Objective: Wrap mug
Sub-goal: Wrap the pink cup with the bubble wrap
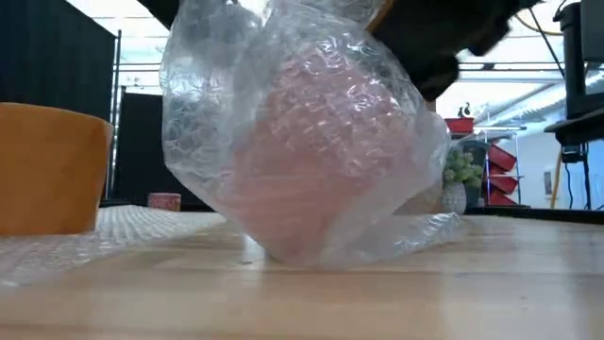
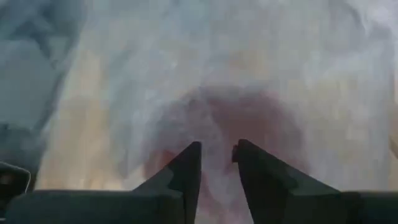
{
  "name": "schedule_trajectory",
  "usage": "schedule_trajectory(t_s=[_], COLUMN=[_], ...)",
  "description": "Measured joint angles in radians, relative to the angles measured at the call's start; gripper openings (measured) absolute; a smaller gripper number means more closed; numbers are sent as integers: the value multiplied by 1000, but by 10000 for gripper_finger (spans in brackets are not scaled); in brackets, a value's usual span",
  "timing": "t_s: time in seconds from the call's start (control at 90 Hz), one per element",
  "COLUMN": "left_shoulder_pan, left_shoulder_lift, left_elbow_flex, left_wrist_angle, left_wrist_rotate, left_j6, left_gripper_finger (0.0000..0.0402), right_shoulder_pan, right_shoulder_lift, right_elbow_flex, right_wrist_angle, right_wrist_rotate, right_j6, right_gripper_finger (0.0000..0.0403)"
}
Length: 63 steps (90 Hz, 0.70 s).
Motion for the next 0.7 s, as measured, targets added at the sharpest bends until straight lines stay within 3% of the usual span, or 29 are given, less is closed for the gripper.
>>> schedule_trajectory(t_s=[0.267, 0.533, 0.7], left_shoulder_pan=[-10, -22, -24], left_shoulder_lift=[64, 70, 84], left_elbow_flex=[-1, -1, -1], left_wrist_angle=[32, 0, -8], left_wrist_rotate=[-23, -151, -163], left_j6=[40, 35, -26], left_gripper_finger=[4, 4, 4], right_shoulder_pan=[-107, -189, -181], right_shoulder_lift=[0, 45, 72], right_elbow_flex=[28, 29, 51], right_wrist_angle=[-28, -35, -34], right_wrist_rotate=[-128, -277, -289], right_j6=[-106, -177, -227], right_gripper_finger=[41, 14, 6])
